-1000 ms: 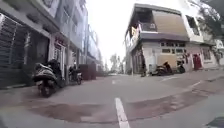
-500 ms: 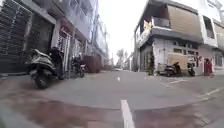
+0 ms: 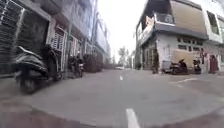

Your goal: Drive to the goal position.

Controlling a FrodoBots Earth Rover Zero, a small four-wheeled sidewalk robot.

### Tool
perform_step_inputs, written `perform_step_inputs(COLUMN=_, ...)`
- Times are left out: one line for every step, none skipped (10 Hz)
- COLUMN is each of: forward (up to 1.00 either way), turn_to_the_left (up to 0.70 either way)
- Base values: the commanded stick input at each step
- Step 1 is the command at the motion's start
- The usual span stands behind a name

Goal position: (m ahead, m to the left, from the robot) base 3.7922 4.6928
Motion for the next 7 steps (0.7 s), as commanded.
perform_step_inputs(forward=1.00, turn_to_the_left=-0.34)
perform_step_inputs(forward=1.00, turn_to_the_left=-0.34)
perform_step_inputs(forward=1.00, turn_to_the_left=-0.34)
perform_step_inputs(forward=1.00, turn_to_the_left=0.06)
perform_step_inputs(forward=1.00, turn_to_the_left=0.06)
perform_step_inputs(forward=1.00, turn_to_the_left=0.06)
perform_step_inputs(forward=1.00, turn_to_the_left=0.06)
